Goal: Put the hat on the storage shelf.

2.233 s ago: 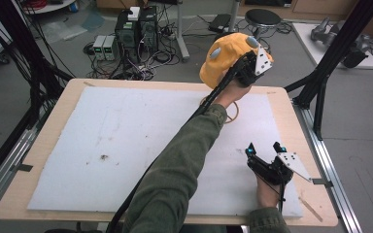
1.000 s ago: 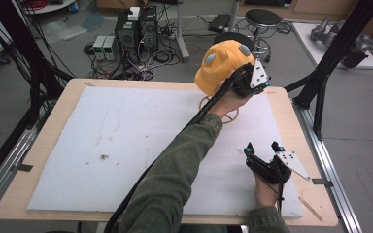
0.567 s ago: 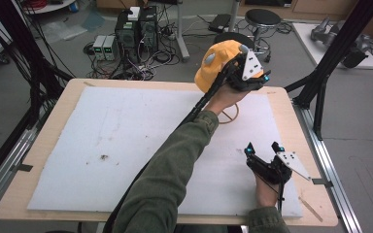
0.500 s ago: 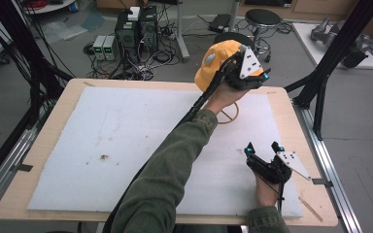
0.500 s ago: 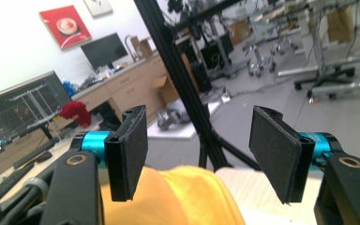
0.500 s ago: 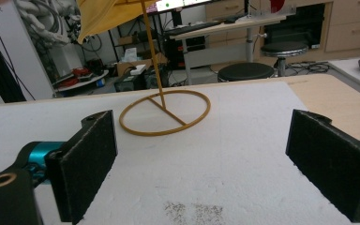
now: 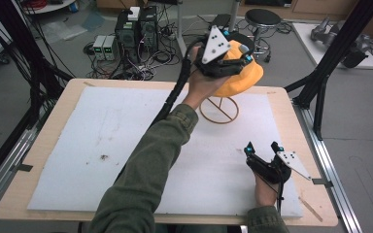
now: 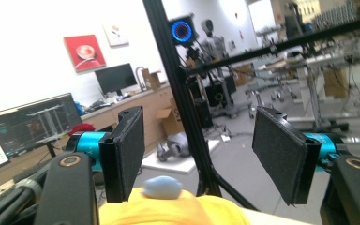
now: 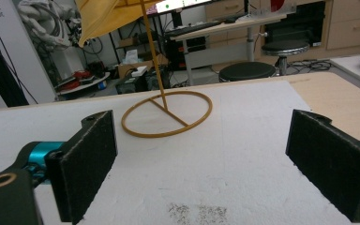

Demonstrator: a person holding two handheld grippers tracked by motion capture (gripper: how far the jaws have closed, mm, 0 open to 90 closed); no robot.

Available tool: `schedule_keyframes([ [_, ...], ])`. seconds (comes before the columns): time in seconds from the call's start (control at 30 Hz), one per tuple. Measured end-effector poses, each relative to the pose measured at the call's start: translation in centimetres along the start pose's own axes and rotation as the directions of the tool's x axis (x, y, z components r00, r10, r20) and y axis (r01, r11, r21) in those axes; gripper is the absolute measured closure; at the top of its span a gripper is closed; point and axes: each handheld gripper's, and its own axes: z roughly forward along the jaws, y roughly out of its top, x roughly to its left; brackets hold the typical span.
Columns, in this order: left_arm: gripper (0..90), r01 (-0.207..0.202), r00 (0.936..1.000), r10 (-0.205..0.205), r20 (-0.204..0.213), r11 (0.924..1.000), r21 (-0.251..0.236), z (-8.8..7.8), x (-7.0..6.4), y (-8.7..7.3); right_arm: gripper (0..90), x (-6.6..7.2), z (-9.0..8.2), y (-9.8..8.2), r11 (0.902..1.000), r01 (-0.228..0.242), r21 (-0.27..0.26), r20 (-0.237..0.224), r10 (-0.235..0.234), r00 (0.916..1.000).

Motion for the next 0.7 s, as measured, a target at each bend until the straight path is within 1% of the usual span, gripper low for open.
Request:
schedule_keyframes([
  [0.07, 34.8, 0.017, 0.9997, -0.018, -0.018, 0.9996, -0.022, -1.2, 0.8, 0.7, 8.0, 0.0, 0.0, 0.0, 1.0000, 0.001, 0.001, 0.000, -0.001, 1.0000],
  [0.13, 34.6, 0.016, 0.9992, -0.017, -0.037, 0.9994, -0.031, -2.1, 1.4, 1.1, 8.0, 0.0, -0.1, 0.0, 1.0000, 0.004, 0.001, 0.002, -0.004, 1.0000],
  [0.23, 34.5, 0.009, 0.9977, -0.011, -0.067, 0.9993, -0.037, -3.7, 2.3, 1.6, 7.9, 0.0, -0.1, 0.0, 1.0000, 0.006, 0.003, 0.002, -0.006, 1.0000],
  [0.27, 34.2, -0.005, 0.9969, 0.002, -0.079, 0.9993, -0.037, -4.3, 2.5, 1.6, 7.9, 0.1, -0.1, 0.0, 1.0000, 0.005, 0.000, 0.003, -0.005, 1.0000],
  [0.3, 34.2, -0.016, 0.9949, 0.012, -0.100, 0.9993, -0.033, -4.9, 2.8, 1.5, 8.0, 0.1, -0.2, 0.0, 1.0000, 0.005, 0.004, 0.002, -0.005, 1.0000],
  [0.4, 34.0, -0.012, 0.9916, 0.009, -0.129, 0.9996, -0.025, -6.4, 3.7, 1.2, 8.0, 0.1, -0.2, 0.0, 1.0000, 0.008, 0.001, 0.000, -0.008, 1.0000],
  [0.43, 34.0, -0.009, 0.9893, 0.004, -0.146, 0.9995, -0.029, -7.2, 4.0, 1.0, 7.9, 0.1, -0.2, 0.0, 1.0000, 0.008, 0.002, -0.001, -0.008, 1.0000],
  [0.47, 33.9, -0.006, 0.9885, 0.001, -0.151, 0.9995, -0.030, -7.4, 4.1, 0.9, 8.0, 0.1, -0.2, 0.0, 1.0000, 0.006, 0.002, -0.002, -0.006, 1.0000],
  [0.53, 33.8, 0.004, 0.9859, -0.010, -0.167, 0.9993, -0.037, -8.5, 4.6, 0.8, 7.9, 0.1, -0.2, 0.0, 1.0000, 0.005, 0.006, -0.003, -0.005, 1.0000],
  [0.6, 33.3, 0.020, 0.9827, -0.029, -0.183, 0.9984, -0.054, -9.7, 5.0, 0.7, 7.9, 0.1, -0.2, 0.0, 1.0000, 0.003, 0.007, -0.002, -0.003, 1.0000],
  [0.7, 33.2, 0.017, 0.9770, -0.031, -0.211, 0.9977, -0.065, -11.5, 5.5, 0.6, 7.9, 0.1, -0.2, 0.0, 1.0000, 0.005, 0.006, 0.000, -0.005, 1.0000],
])
